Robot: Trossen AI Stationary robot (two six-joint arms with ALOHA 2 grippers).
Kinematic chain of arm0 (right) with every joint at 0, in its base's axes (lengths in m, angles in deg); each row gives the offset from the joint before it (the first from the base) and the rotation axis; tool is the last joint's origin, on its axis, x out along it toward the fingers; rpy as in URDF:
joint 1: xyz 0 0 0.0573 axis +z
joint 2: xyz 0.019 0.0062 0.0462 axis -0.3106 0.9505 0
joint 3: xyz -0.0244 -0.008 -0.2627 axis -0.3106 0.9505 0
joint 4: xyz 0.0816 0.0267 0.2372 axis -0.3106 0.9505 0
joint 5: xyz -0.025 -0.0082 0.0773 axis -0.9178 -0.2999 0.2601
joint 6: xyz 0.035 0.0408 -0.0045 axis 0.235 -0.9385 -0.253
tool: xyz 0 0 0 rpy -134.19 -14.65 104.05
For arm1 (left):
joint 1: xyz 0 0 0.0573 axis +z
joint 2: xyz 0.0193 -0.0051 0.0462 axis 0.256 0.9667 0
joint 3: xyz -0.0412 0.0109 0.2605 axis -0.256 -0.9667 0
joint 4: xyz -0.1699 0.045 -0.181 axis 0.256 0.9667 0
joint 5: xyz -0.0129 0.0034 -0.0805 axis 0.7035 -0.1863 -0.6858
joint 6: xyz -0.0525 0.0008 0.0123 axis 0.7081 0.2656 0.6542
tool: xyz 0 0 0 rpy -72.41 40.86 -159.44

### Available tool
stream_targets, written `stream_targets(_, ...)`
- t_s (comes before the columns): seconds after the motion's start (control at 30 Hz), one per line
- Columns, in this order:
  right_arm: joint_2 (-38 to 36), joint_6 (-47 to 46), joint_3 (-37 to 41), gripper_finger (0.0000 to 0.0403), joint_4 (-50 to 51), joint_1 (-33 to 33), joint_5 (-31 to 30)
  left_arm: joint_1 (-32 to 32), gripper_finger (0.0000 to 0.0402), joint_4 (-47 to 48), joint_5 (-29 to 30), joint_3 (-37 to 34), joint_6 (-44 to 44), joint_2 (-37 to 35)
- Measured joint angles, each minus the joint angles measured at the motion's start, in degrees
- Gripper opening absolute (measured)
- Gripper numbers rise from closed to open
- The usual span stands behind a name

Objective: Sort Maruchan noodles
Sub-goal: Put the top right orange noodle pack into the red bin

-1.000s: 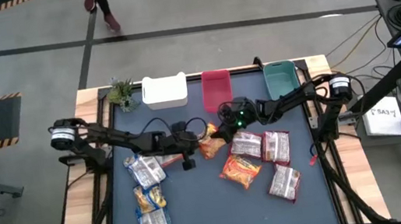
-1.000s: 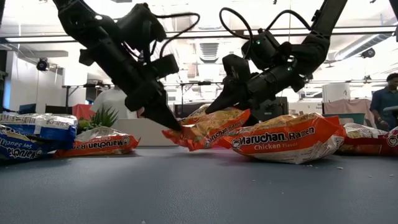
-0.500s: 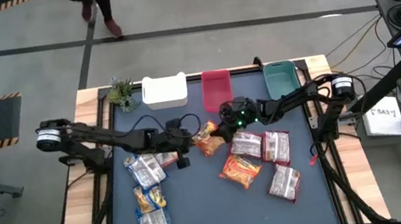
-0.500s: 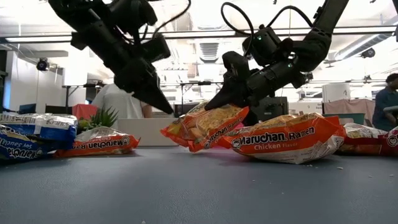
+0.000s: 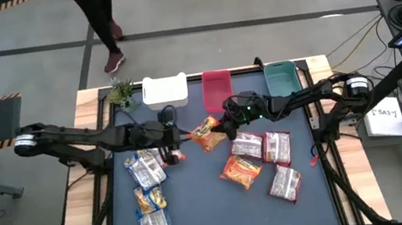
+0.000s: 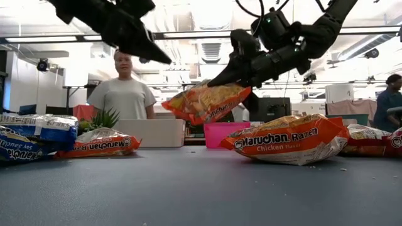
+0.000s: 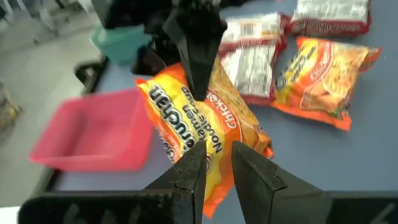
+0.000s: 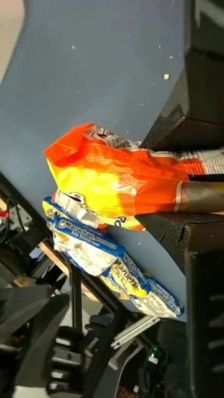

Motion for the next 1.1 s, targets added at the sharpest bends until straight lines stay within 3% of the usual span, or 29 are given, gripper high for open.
stream_targets(0.33, -7.2, 4.6, -3.6, 0.0102, 11.9, 0.0, -6.1, 0.1, 0.0059, 1.8, 0.7, -0.6, -6.2, -7.6)
stream_targets(0.5, -9.5, 7.8, -9.4, 0.0102, 23.1, -0.1, -8.8, 0.1, 0.0059, 1.7, 0.9, -3.0, -7.6, -9.9)
stream_targets(0.73, -6.5, 17.2, -25.7, 0.0102, 45.2, -2.2, -16.4, 0.4, 0.0059, 0.8, 6.6, -6.0, -9.4, -13.2)
stream_targets(0.93, 1.4, 26.6, -43.4, 0.0102, 64.6, -9.0, -16.5, 0.5, 0.0059, -0.2, 12.8, -7.5, -10.9, -14.8)
stream_targets(1.1, 9.8, 42.3, -56.9, 0.0102, 78.2, -14.4, -16.3, 0.6, 0.0059, -0.6, 14.3, -7.5, -11.1, -15.0)
